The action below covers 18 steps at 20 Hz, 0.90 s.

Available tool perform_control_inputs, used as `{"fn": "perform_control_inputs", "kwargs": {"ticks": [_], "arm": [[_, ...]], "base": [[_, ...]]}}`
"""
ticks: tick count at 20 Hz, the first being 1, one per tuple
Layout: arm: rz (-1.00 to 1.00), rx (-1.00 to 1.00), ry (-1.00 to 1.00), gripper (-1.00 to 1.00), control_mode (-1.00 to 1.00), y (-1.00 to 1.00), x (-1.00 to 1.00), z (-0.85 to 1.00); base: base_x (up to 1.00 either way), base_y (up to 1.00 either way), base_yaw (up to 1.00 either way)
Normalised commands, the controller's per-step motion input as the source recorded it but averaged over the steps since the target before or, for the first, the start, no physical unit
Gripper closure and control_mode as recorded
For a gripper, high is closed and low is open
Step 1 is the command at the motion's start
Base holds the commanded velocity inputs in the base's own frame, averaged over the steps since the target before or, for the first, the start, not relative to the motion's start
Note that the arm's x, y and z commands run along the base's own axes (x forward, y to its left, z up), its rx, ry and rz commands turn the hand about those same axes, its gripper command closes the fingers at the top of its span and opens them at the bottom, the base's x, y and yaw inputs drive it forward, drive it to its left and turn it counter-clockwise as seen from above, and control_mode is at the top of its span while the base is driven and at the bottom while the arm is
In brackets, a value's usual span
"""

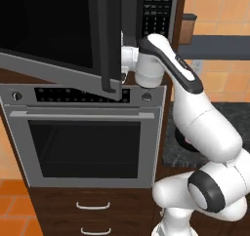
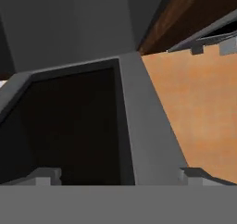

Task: Open the microwave, place the bowl with waffle inside the microwave, then close the microwave door and turn it on.

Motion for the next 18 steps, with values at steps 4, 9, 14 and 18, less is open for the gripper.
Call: {"fn": "perform_control_inputs", "kwargs": {"ticks": [4, 9, 14, 18], "arm": [[0.17, -0.07, -0.01, -1.0, -1.0, 0.72, -0.89, 0.0], [0.1, -0.07, -0.04, -1.0, -1.0, 0.79, -0.96, 0.0], [0.05, -0.08, -0.06, -1.0, -1.0, 0.87, -0.88, 0.0], [0.0, -0.08, 0.0, -1.0, -1.0, 0.97, -0.36, 0.0]], "base": [[0.0, 0.0, 0.0], [0.0, 0.0, 0.0], [0.0, 0.0, 0.0], [0.0, 0.0, 0.0]]}}
